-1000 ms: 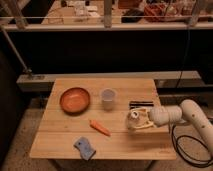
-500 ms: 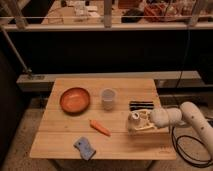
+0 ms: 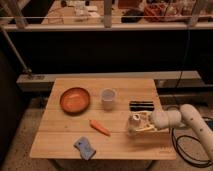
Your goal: Stand the bottle upright
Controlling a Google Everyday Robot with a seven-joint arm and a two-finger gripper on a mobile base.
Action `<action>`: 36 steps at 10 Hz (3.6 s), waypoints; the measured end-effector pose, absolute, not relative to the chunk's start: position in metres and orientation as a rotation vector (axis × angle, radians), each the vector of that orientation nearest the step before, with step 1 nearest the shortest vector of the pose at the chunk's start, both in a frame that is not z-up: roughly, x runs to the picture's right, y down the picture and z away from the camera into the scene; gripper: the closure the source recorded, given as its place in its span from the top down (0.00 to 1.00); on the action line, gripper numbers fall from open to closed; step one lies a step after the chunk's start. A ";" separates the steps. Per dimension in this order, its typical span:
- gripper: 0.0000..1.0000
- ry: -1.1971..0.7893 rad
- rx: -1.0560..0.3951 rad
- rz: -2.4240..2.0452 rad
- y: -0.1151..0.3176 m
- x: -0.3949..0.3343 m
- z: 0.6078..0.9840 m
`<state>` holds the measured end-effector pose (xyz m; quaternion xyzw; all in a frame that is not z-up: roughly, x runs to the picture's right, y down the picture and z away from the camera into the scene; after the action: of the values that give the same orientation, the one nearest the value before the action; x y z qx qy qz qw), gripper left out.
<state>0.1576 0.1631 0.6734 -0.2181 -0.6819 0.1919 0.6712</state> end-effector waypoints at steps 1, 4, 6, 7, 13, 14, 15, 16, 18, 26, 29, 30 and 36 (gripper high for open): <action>0.00 -1.542 -0.491 0.429 0.164 0.158 0.676; 0.00 -1.549 -0.496 0.428 0.170 0.160 0.684; 0.00 -1.544 -0.503 0.432 0.174 0.161 0.690; 0.00 -1.541 -0.506 0.432 0.175 0.160 0.691; 0.02 -1.523 -0.527 0.469 0.180 0.165 0.701; 0.10 -1.524 -0.521 0.476 0.180 0.165 0.703; 0.16 -1.522 -0.519 0.473 0.180 0.165 0.703; 0.21 -1.521 -0.523 0.470 0.180 0.162 0.704; 0.28 -1.519 -0.524 0.474 0.182 0.162 0.706; 0.41 -1.509 -0.532 0.483 0.183 0.159 0.712; 0.41 -1.507 -0.535 0.484 0.183 0.157 0.713; 0.41 -1.505 -0.535 0.487 0.183 0.157 0.713; 0.41 -1.498 -0.540 0.494 0.184 0.155 0.717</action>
<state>0.1548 0.1842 0.7167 -0.2396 -0.6653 0.2193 0.6722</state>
